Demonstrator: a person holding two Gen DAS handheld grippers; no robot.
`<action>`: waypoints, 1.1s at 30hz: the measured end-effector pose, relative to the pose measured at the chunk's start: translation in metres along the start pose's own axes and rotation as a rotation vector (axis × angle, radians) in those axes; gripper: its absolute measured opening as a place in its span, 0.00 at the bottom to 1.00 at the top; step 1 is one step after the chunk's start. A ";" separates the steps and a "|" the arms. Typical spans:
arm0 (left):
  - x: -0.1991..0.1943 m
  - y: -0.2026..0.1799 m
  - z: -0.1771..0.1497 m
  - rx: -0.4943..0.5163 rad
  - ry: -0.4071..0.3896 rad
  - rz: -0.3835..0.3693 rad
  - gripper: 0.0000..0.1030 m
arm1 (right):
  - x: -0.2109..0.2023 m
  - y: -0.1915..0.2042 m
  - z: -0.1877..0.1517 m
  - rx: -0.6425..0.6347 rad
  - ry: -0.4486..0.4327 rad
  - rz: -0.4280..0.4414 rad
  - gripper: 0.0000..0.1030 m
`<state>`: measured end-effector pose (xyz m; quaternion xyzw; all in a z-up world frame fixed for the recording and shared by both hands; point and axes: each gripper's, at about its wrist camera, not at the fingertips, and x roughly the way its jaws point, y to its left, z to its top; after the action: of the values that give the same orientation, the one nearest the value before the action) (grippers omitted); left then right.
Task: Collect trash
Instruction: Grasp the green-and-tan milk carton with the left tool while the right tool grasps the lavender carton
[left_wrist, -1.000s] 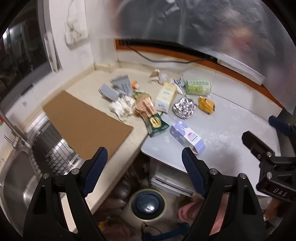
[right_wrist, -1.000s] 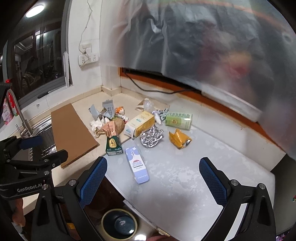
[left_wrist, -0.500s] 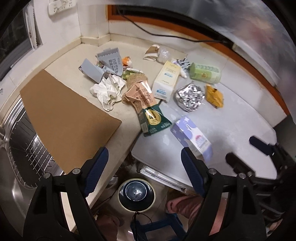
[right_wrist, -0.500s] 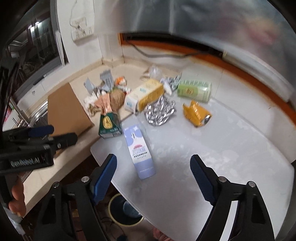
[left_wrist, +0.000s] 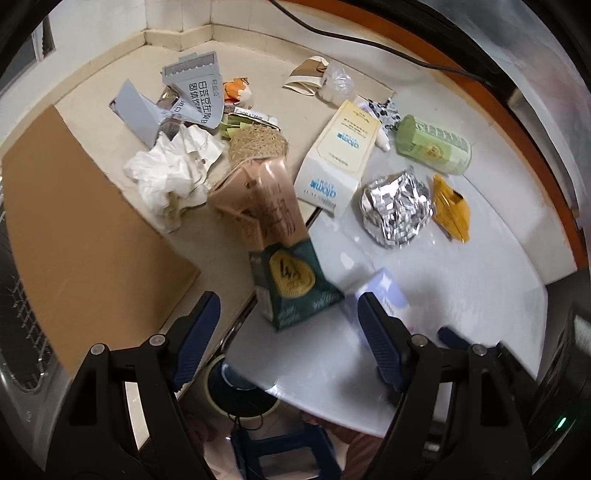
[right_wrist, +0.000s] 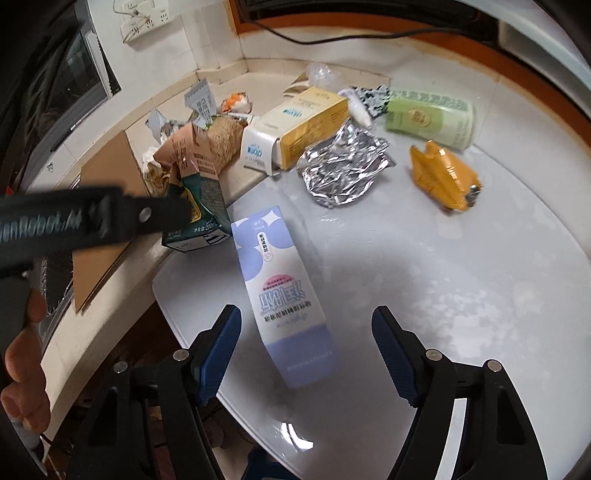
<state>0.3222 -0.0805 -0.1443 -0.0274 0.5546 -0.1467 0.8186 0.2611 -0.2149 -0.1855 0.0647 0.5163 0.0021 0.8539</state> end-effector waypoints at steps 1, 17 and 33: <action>0.003 0.001 0.003 -0.015 -0.001 -0.003 0.73 | 0.004 0.002 0.001 0.001 0.006 0.004 0.69; 0.031 0.001 0.006 -0.056 -0.052 0.005 0.36 | 0.017 -0.003 -0.001 0.020 -0.009 0.038 0.37; -0.073 -0.040 -0.060 0.130 -0.173 0.013 0.33 | -0.062 -0.011 -0.049 0.082 -0.110 0.125 0.34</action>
<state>0.2341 -0.0921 -0.0928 0.0168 0.4715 -0.1742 0.8643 0.1884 -0.2245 -0.1548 0.1316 0.4633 0.0307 0.8759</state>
